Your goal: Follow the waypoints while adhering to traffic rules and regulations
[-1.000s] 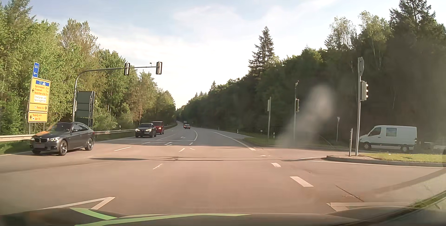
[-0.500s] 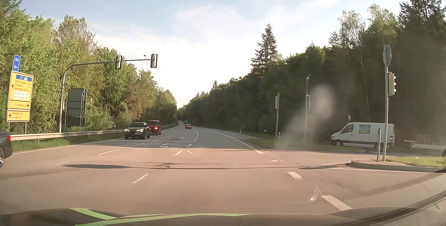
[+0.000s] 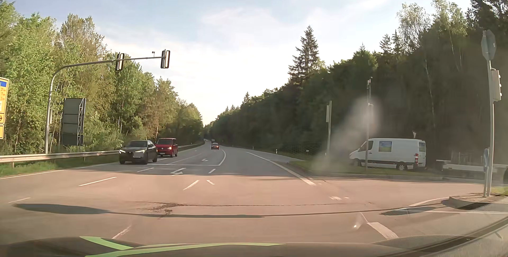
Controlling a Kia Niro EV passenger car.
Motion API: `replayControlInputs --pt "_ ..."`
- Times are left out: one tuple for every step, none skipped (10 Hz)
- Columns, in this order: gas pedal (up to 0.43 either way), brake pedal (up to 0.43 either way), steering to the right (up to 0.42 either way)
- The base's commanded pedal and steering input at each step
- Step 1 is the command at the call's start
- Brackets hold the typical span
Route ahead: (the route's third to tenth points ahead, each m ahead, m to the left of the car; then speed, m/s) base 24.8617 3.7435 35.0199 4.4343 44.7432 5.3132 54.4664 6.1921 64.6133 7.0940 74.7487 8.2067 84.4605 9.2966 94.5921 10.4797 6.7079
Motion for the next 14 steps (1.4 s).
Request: replayControlInputs --pt "0.311 0.000 -0.009" --pt "0.311 0.000 -0.009" --pt "0.311 0.000 -0.009" --pt "0.311 0.000 -0.009" --pt "0.311 0.000 -0.009" --pt "0.299 0.000 -0.009" --pt "0.299 0.000 -0.009" --pt "0.268 0.000 -0.009" --pt "0.248 0.000 -0.009" --pt "0.240 0.000 -0.009" --pt "0.240 0.000 -0.009" --pt "0.248 0.000 -0.009" --pt "0.260 0.000 -0.009" --pt "0.268 0.000 -0.009"
